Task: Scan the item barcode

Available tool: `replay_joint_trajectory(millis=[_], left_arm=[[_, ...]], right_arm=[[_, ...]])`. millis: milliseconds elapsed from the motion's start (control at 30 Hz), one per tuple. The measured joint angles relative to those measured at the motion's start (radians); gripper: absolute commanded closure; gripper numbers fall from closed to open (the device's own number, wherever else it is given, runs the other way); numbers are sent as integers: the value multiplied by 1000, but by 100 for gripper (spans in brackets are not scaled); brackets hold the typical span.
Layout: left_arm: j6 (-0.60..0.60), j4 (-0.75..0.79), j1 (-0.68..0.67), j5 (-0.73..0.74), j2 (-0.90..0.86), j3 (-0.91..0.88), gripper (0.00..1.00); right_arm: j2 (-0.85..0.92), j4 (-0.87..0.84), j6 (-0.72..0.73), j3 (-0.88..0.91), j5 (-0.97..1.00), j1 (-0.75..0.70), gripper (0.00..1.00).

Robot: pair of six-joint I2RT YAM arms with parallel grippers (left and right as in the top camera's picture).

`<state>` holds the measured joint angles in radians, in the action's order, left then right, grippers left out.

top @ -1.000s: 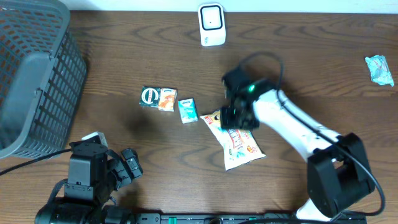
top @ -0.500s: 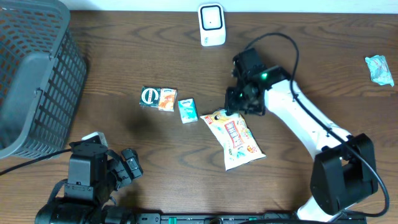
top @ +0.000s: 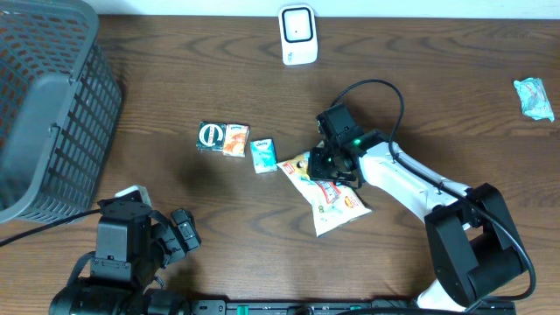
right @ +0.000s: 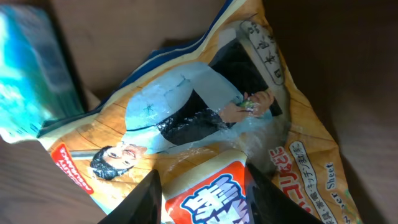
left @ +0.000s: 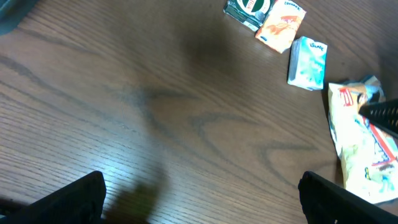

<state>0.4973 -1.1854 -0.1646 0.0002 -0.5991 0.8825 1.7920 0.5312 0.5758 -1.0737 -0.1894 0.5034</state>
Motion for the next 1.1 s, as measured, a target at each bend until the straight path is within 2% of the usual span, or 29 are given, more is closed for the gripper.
replay_joint_trajectory(millis=[233, 433, 567, 667, 700, 767, 800, 833, 933, 1100], left_arm=[[0, 0, 0, 0, 0, 0, 2], [0, 0, 0, 0, 0, 0, 2], [0, 0, 0, 0, 0, 0, 2], [0, 0, 0, 0, 0, 0, 2], [0, 0, 0, 0, 0, 0, 2], [0, 0, 0, 0, 0, 0, 2], [0, 0, 0, 0, 0, 0, 2], [0, 0, 0, 0, 0, 0, 3], [0, 0, 0, 0, 0, 0, 2], [0, 0, 0, 0, 0, 0, 2]], right_arm=[[1, -60, 39, -2, 95, -73, 66], [6, 65, 33, -84, 171, -270, 66], [8, 169, -11, -157, 150, -372, 59], [8, 227, -60, -198, 79, -402, 50], [8, 240, -74, -208, 56, -403, 51], [8, 276, -99, -225, -7, -399, 54], [8, 300, -109, -231, -41, -394, 58], [8, 319, -115, -235, -69, -389, 69], [8, 410, -152, -237, -143, -356, 80], [8, 542, -239, -236, -169, -235, 79]])
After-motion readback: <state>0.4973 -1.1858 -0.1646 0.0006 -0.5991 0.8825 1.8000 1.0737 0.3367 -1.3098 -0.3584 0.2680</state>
